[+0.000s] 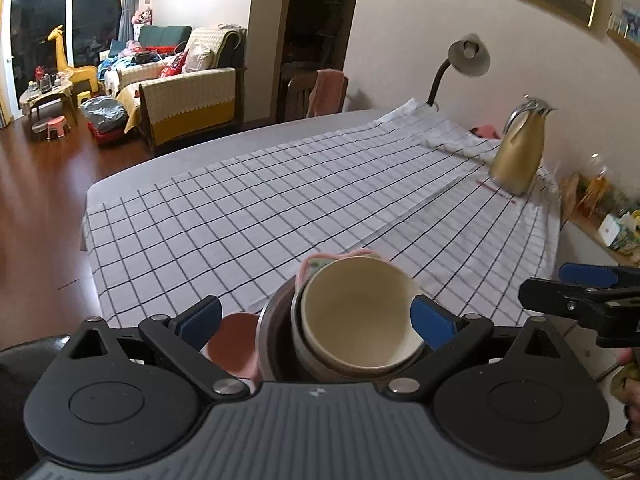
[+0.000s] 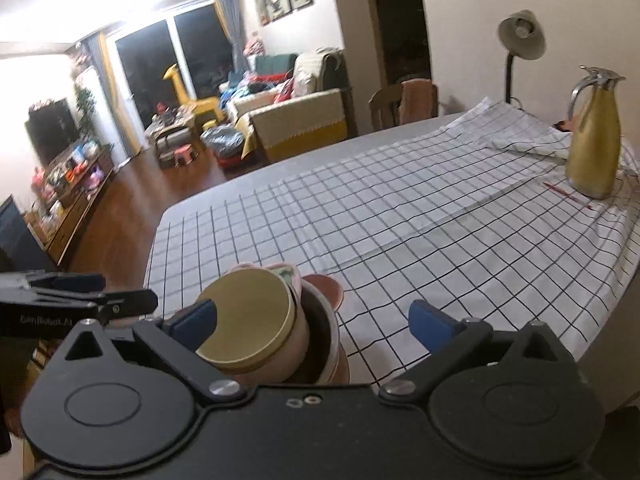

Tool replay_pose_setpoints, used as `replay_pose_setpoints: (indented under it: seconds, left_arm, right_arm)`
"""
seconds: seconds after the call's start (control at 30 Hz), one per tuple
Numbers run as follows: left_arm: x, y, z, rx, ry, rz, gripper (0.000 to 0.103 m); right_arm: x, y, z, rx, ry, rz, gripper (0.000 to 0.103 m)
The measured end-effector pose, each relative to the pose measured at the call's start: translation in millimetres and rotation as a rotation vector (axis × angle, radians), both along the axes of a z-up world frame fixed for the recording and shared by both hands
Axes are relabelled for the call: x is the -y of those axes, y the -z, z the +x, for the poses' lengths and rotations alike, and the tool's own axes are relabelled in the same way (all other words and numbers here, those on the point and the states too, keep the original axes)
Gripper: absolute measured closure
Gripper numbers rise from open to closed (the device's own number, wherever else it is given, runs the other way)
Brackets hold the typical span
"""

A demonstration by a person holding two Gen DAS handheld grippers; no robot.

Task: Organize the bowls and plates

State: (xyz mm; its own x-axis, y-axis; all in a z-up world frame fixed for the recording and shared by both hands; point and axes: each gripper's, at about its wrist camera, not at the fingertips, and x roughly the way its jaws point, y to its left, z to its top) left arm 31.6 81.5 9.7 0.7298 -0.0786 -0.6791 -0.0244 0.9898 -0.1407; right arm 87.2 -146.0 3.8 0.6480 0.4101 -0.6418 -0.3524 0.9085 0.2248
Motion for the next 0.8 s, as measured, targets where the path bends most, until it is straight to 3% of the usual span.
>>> replay_pose_setpoints:
  seconds: [0.8]
  left_arm:
    - [30, -20, -52, 0.069, 0.007, 0.029, 0.002]
  right_arm:
    - [6, -3, -59, 0.034, 0.130, 0.043, 0.000]
